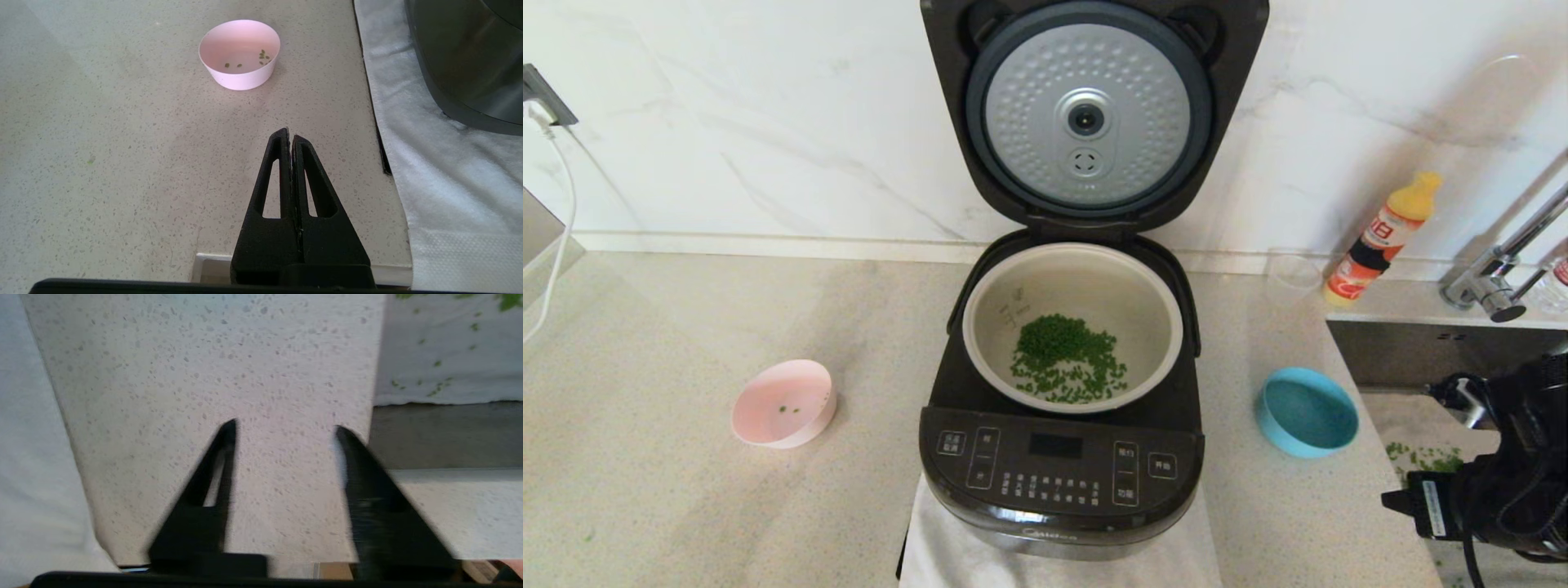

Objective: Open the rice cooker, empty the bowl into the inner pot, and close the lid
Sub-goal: Pick up the bowl on the table

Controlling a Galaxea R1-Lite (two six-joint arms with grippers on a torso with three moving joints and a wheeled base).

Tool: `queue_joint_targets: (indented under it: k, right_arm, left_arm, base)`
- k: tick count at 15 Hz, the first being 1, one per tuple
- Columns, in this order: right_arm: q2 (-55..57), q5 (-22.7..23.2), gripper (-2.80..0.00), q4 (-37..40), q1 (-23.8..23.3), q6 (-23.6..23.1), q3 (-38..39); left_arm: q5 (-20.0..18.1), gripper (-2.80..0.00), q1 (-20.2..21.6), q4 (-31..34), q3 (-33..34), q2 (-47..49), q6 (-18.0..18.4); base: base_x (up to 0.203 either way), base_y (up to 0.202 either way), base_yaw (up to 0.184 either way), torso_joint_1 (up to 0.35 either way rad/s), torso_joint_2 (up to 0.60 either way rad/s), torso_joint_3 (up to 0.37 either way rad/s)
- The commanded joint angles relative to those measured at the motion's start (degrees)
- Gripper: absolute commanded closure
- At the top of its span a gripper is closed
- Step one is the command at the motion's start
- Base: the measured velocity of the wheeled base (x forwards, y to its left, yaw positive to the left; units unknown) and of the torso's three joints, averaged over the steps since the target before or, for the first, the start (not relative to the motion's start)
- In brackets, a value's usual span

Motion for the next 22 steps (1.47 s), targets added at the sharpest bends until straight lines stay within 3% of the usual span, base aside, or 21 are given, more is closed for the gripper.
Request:
queue_joint_targets:
  k: [1,13,19,22]
  right_arm:
    - [3.61,-0.22,-2.8,-1.21,0.34,0.15,-0.77]
    - [10.6,-0.88,-2.8,-4.99,-0.15,1.15,-2.19]
    - [9.01,-0.96,-2.8,-5.0,-0.28,3.44,-6.31]
    - [13.51,-0.96,-2.8,-5.57,-0.91,5.05,-8.22]
  left_arm:
    - [-0.01,0.0,0.02,-0.02,0.44,0.13,0.02]
    - [-0.01,0.0,0.02,-0.02,0.44,0.13,0.02]
    - [-0.01,0.0,0.02,-0.02,0.44,0.13,0.02]
    - [-0.01,0.0,0.02,-0.02,0.44,0.13,0.02]
  base:
    - [0.0,0.0,0.0,0.0,0.0,0.0]
    - [0.0,0.0,0.0,0.0,0.0,0.0]
    - [0.0,0.0,0.0,0.0,0.0,0.0]
    - [0.0,0.0,0.0,0.0,0.0,0.0]
